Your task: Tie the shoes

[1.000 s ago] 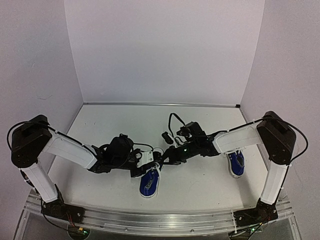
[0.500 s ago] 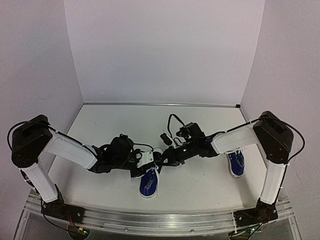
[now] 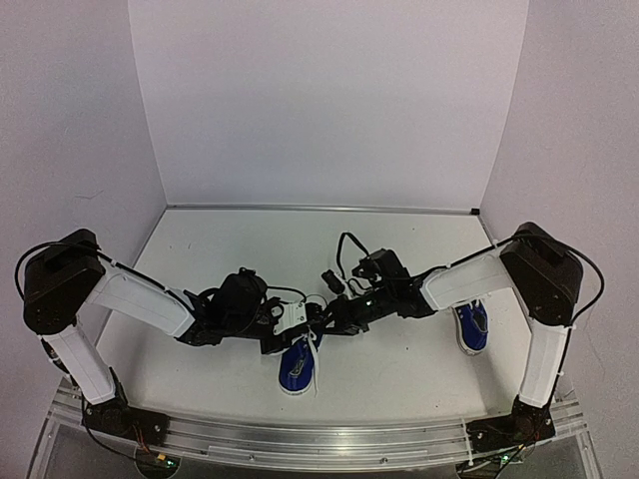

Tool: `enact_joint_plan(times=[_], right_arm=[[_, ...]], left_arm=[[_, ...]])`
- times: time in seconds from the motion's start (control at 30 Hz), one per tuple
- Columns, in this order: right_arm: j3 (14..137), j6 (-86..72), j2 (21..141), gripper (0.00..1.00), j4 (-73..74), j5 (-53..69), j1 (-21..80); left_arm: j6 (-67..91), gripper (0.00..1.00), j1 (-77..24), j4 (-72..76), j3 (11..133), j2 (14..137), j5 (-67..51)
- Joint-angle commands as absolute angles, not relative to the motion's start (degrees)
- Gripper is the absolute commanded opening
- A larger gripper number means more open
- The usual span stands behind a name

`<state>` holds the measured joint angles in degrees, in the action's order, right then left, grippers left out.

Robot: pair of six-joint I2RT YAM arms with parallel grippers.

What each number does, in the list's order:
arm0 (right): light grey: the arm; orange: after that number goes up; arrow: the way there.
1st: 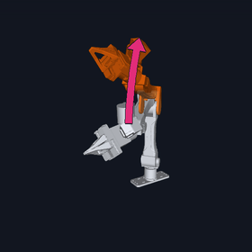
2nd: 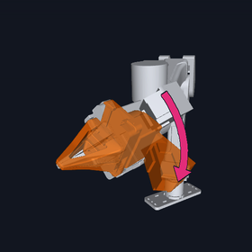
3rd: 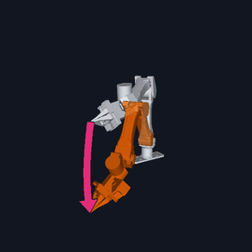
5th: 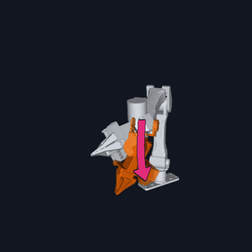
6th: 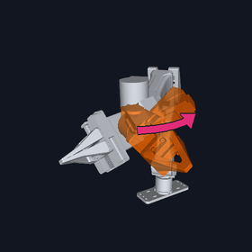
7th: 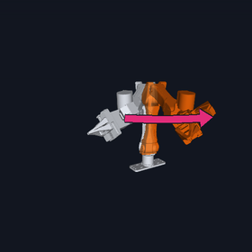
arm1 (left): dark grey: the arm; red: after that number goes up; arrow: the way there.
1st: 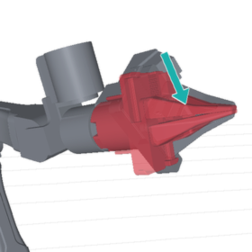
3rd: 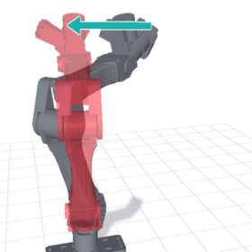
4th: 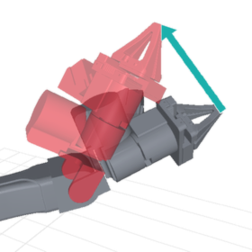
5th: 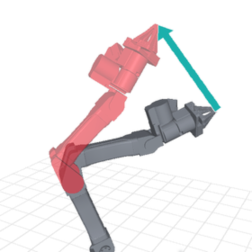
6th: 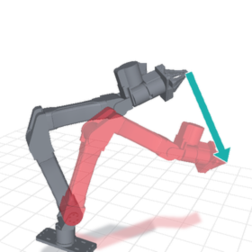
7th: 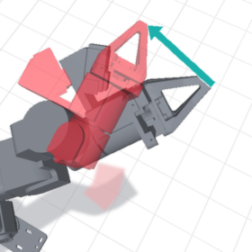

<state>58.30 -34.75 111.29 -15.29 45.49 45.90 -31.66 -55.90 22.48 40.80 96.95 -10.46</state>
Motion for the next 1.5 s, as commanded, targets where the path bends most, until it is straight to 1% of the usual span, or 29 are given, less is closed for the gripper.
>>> enact_joint_plan(times=[0.0, 0.1, 0.27, 0.37, 0.43, 0.87, 1.13, 1.47], right_arm=[[56.0, -35.3, 106.1, 0.26, -16.7, 40.3, 45.2], [55.8, -34.4, 105.2, 0.21, -14.1, 37.3, 45.1], [57.1, -33.8, 107.4, 0.10, -12.9, 39.6, 45.2], [57.9, -33.2, 108.6, 0.06, -12.0, 40.9, 45.4], [58.7, -32.1, 109.0, 0.05, -10.8, 41.6, 45.9], [61.0, -31.3, 110.4, 0.05, -11.3, 46.9, 47.0], [60.0, -34.5, 111.3, 0.12, -15.2, 48.9, 47.1], [58.4, -38.0, 113.4, 0.13, -20.3, 48.9, 47.1]], left_arm=[[-32.3, 0.00, -56.1, 22.9, 41.8, 97.4, -10.6], [-32.3, 0.00, -56.1, 22.8, 41.8, 97.3, -10.5], [-32.4, 0.00, -56.1, 22.8, 41.8, 97.3, -10.5], [-32.4, 0.00, -56.1, 22.8, 41.9, 97.3, -10.5], [-32.3, 0.00, -56.1, 22.8, 42.0, 97.4, -10.6], [-32.5, 0.00, -56.2, 22.5, 42.3, 97.8, -10.8], [-32.2, 0.00, -56.3, 23.3, 41.9, 97.8, -10.9], [-30.3, 0.00, -56.2, 26.2, 40.8, 97.8, -10.7]])
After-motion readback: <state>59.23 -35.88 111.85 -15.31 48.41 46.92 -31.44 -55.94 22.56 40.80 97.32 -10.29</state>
